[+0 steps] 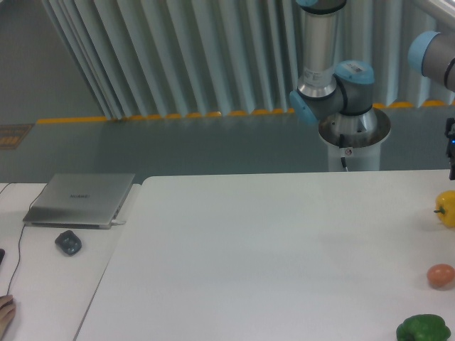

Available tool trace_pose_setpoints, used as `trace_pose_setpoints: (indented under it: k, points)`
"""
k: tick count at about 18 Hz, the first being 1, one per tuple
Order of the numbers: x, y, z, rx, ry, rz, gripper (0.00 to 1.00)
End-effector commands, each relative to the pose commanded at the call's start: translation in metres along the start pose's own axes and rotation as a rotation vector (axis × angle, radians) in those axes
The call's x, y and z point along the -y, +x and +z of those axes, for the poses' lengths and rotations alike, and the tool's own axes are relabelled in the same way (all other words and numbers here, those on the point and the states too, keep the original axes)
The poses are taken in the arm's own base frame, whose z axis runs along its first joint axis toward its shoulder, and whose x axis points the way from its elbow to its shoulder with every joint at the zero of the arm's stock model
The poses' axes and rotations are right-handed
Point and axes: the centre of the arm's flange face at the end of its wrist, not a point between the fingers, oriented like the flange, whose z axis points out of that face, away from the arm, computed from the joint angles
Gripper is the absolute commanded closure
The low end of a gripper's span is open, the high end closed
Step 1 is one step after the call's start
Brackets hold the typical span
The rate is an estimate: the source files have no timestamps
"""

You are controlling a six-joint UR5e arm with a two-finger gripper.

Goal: Place the yellow pepper in a basket
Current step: 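Lower the gripper toward the yellow bell pepper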

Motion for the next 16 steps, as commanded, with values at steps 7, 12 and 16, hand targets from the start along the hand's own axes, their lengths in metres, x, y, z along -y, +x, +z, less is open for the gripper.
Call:
trace_pose_setpoints:
  k: [7,12,16]
  points:
    - [0.007,0.001,0.008,-0.011,0.017,0.007,0.00]
    - [0.007,0.001,0.020,-0.015,0.011,-0.014,0.00]
    - [0.007,0.003,0.023,0.000,0.000,-0.075,0.00]
